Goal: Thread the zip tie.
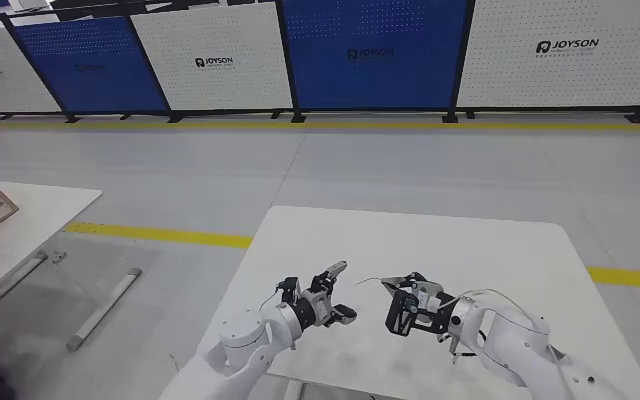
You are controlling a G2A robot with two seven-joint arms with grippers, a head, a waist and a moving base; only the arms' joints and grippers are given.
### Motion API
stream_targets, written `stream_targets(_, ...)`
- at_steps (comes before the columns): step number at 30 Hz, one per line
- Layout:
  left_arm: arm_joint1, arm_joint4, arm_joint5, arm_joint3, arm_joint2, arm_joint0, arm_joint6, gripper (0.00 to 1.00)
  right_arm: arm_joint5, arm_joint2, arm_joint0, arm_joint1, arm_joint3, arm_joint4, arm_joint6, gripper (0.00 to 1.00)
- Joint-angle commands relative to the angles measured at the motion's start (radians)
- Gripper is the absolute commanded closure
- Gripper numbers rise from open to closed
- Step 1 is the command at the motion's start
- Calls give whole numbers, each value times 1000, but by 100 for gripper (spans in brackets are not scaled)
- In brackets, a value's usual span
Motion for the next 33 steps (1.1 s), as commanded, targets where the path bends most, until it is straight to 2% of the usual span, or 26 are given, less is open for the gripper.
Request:
stream_targets(1,-2,-5,-9,1,3,-1,7,0,0,0,0,0,0,0,0,100)
stream_targets(3,-7,-21,-8,4,17,-10,30,0,0,0,0,0,0,0,0,100)
stream_targets(6,-19,-64,0,27,49,-51,100,0,0,0,0,0,0,0,0,100)
stream_targets(10,-33,-147,0,74,99,-126,151,0,0,0,0,0,0,0,0,100)
stream_targets(19,-34,-151,-4,77,102,-129,151,0,0,0,0,0,0,0,0,100)
stream_targets(24,-41,-154,-59,82,107,-119,157,0,0,0,0,0,0,0,0,100)
stream_targets(26,-43,-158,-65,86,109,-119,157,0,0,0,0,0,0,0,0,100)
stream_targets(29,-45,-160,-58,92,109,-123,154,47,0,0,0,0,0,0,0,100)
stream_targets(32,-46,-162,-49,99,103,-122,145,67,0,0,0,0,0,0,0,100)
stream_targets(33,-46,-161,-47,100,100,-121,142,68,0,0,0,0,0,0,0,100)
